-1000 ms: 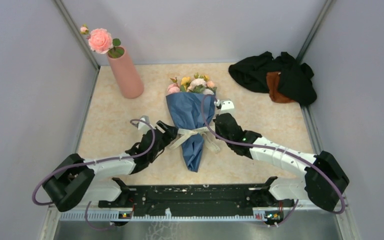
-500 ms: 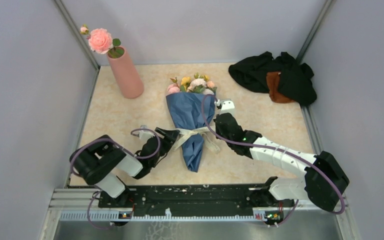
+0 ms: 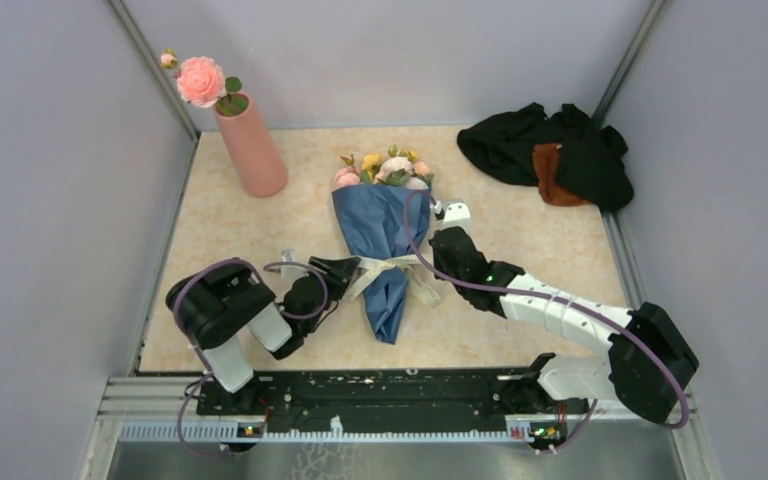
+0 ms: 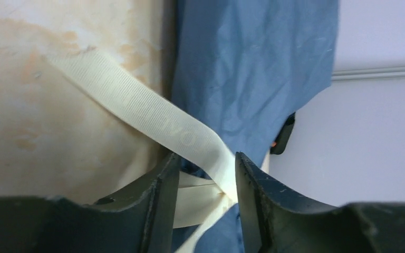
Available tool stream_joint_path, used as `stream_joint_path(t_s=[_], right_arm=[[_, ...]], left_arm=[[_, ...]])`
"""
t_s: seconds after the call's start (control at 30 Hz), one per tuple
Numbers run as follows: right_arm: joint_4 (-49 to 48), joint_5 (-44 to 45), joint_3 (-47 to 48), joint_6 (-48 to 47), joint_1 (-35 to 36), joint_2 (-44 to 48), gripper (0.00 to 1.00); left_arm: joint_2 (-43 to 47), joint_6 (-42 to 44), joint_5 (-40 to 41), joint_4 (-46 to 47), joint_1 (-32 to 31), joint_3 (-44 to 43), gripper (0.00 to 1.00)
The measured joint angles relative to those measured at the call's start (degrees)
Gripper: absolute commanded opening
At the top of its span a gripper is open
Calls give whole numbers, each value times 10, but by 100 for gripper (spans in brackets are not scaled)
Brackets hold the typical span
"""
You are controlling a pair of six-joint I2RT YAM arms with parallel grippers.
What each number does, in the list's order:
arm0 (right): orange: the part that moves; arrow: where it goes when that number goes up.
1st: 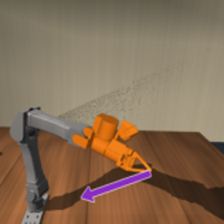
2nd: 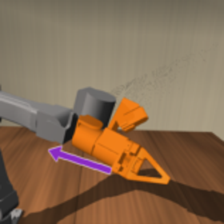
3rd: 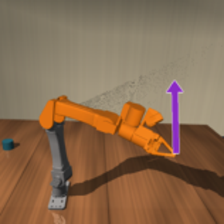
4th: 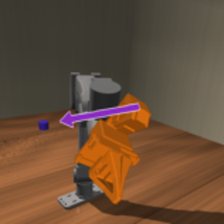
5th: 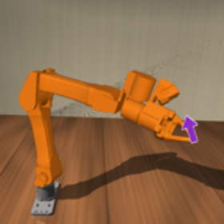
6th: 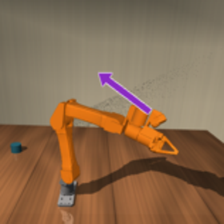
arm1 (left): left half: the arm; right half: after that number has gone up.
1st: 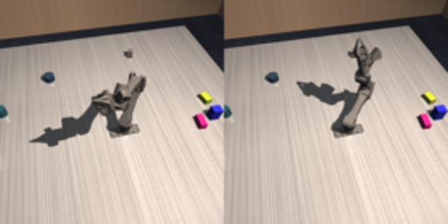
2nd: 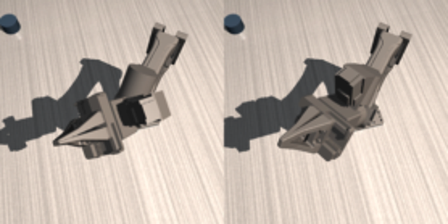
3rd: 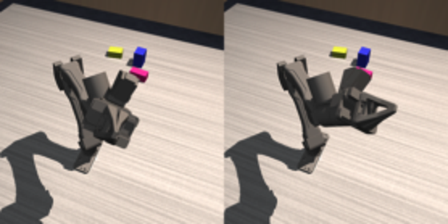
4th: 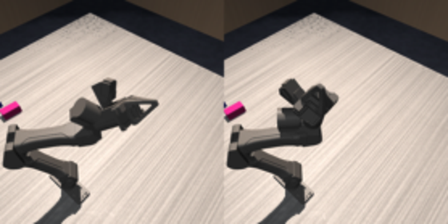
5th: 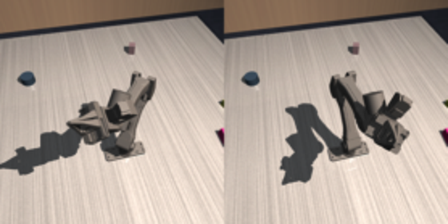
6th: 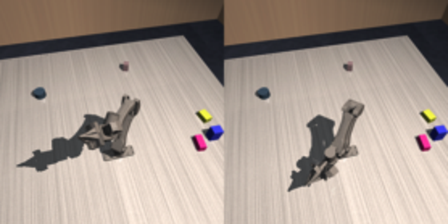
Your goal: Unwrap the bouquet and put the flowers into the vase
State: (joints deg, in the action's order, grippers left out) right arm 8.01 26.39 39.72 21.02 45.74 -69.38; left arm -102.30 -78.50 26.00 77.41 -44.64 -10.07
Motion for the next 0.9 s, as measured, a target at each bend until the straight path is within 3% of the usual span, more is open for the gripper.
stream_joint_path(t_s=[0.4, 0.67, 0.73, 0.77, 0.9], right_arm=[[-2, -1, -1, 0, -2, -1, 0], [-3, -1, -12, 0, -3, -1, 0], [-3, -1, -12, 0, -3, -1, 0], [-3, -1, -12, 0, -3, -1, 0], [-3, -1, -12, 0, -4, -1, 0]], left_arm=[[150, 85, 54, -132, 0, -55, 33], [129, 101, 57, -158, 0, -62, 25], [115, 101, 55, -159, 0, -62, 7], [110, 100, 54, -159, 0, -62, 3], [101, 102, 48, -161, 0, -62, 5]])
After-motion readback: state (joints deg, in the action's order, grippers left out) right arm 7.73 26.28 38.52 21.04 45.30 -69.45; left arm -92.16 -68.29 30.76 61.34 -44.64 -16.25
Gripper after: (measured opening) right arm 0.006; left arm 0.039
